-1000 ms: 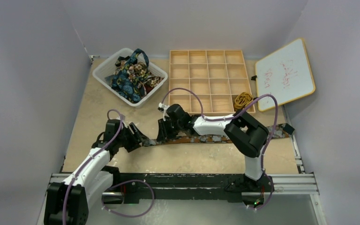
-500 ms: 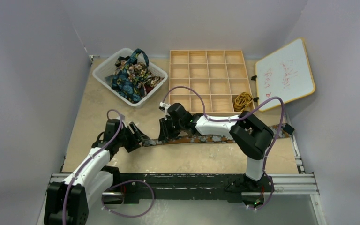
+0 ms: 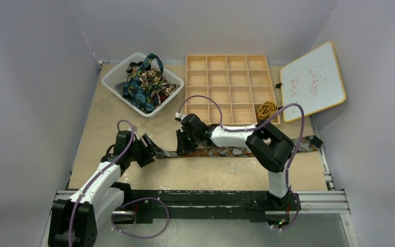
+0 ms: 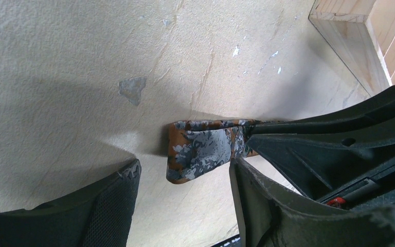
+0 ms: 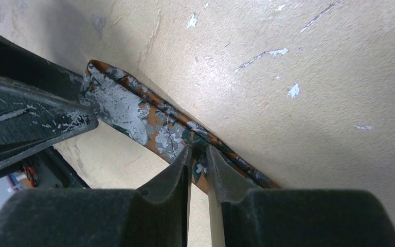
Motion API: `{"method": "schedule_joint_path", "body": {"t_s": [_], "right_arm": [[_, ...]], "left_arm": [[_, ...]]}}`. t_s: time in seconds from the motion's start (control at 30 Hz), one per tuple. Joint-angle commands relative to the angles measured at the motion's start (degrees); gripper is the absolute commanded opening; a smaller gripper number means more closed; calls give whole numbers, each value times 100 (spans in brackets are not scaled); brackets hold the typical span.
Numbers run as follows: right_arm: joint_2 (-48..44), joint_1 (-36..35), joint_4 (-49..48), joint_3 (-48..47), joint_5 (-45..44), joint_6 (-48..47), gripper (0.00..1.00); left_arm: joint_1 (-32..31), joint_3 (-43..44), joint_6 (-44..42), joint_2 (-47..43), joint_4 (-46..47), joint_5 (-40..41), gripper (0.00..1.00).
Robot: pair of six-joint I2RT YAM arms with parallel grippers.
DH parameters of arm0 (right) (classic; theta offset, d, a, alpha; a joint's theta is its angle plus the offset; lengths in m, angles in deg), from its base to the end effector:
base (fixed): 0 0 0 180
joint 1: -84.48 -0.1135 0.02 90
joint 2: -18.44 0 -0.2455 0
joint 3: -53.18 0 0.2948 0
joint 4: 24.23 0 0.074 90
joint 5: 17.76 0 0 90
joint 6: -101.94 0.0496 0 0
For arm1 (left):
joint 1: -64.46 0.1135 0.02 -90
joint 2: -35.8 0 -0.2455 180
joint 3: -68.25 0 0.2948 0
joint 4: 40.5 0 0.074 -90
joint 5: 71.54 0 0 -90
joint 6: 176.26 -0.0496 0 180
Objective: Roll the ties
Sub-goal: Roll the tie at the center of the board.
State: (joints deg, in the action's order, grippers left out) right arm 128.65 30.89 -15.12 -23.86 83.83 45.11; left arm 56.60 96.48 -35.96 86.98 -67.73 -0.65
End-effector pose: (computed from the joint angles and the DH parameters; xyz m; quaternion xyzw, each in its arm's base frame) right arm 0.2545 0.3619 0.1001 -0.2015 0.8882 0.3435 0.2291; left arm 0.2107 -0.0455 0.0970 -0.2829 0.8848 -0.2996 0.2176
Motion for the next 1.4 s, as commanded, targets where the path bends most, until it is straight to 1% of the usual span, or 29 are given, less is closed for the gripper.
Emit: {"method": "schedule_joint_path", "body": {"t_s": [0.0, 0.13, 0.27, 0.4, 0.5, 0.67, 0.8, 0.93, 1.0, 1.13, 1.23, 1.37], "right_arm": [[90, 8, 245, -277, -358, -125, 19], [171, 11, 416, -420, -369, -298, 19], [57, 8, 458, -455, -353, -478, 20], [-266, 15, 368, -373, -210, -644, 25], [-470, 15, 283, -255, 97, -713, 29], [-517, 11, -13, 6, 328, -613, 30], [-469, 12, -16, 158, 406, -572, 28], [-399, 15, 114, 202, 415, -550, 25], [-305, 19, 237, 158, 79, -522, 21], [-96, 29, 409, 63, -281, -513, 16], [28, 44, 461, 40, -393, -554, 15], [189, 84, 574, -47, -390, -732, 12]], "left_arm": [[-5, -83, -63, -67, -48, 20, 63], [-5, -119, -55, -101, -26, 2, 62], [-5, -129, -56, -18, 29, 43, 62], [-4, -80, -108, -4, 74, 117, 62], [-5, -55, -159, 40, 135, 196, 63], [-5, -15, -301, 121, 262, 273, 64], [-5, 18, -416, 70, 320, 284, 63], [-5, -9, -502, 41, 401, 188, 59], [-5, -15, -573, 58, 460, 132, 57], [-5, -35, -724, 150, 626, 58, 52], [-5, 5, -888, 257, 731, 61, 50], [-5, 59, -1107, 351, 837, 107, 50]]}}
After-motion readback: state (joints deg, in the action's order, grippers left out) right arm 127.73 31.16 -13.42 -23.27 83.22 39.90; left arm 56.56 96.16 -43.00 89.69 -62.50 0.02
